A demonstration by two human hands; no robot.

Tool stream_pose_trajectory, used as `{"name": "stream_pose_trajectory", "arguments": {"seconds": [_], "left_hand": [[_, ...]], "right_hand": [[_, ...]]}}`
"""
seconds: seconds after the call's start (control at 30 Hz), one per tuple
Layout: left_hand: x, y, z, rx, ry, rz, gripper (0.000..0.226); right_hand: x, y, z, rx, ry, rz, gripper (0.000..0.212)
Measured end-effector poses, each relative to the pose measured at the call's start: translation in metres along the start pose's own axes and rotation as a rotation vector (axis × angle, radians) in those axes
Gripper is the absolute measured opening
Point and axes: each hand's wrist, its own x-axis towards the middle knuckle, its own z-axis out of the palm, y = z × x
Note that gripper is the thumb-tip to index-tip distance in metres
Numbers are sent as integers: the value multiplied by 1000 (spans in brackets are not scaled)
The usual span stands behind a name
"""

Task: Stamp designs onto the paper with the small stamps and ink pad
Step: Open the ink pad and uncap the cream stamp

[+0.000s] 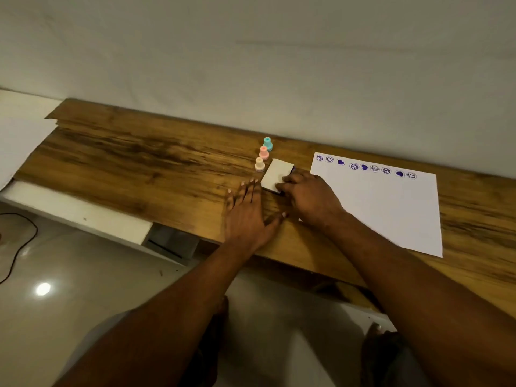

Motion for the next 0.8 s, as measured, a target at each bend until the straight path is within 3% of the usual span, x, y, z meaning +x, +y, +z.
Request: {"name": "stream_pose_trajectory", "arguments": {"seconds": [0.33, 0.5, 0.7, 0.8], "left_hand": [[-30, -25, -18, 43, -7, -12, 100], [-37, -32, -34, 124, -78, 14, 87], [-49, -34, -41, 42, -133, 19, 79], [-46, -29, -51, 16, -159, 2, 77]], "right_hand": [[-24, -51, -4, -68, -75, -116, 44], [-33, -60, -14, 68, -187, -121, 41], [-28, -30, -25, 93, -3, -181, 64], [-13, -20, -24, 67, -76, -202, 73]]}}
